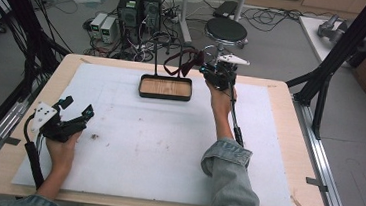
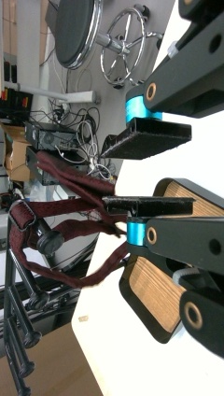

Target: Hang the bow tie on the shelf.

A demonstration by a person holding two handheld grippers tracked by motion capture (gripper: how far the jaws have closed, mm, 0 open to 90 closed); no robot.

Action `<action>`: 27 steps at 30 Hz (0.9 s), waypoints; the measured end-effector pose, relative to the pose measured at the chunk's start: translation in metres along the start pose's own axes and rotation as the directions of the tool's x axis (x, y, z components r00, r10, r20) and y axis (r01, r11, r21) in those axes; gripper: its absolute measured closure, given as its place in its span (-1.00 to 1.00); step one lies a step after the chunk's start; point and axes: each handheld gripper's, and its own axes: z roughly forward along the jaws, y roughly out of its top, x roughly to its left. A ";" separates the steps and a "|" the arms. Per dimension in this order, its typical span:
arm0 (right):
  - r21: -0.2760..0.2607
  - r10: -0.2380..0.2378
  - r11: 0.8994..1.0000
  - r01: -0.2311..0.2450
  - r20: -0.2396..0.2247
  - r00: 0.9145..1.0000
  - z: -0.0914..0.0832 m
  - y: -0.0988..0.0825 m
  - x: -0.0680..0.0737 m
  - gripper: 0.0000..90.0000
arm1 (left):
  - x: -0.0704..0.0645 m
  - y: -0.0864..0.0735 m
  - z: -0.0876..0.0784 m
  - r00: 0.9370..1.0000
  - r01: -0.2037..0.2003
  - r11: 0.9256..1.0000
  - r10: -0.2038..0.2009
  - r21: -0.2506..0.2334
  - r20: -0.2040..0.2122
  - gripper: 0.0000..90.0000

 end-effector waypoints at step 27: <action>-0.099 -0.014 0.995 0.016 0.022 1.000 -0.045 0.025 0.000 -0.26 | 0.000 -0.001 0.001 1.000 -0.002 1.000 0.002 0.003 0.000 -0.58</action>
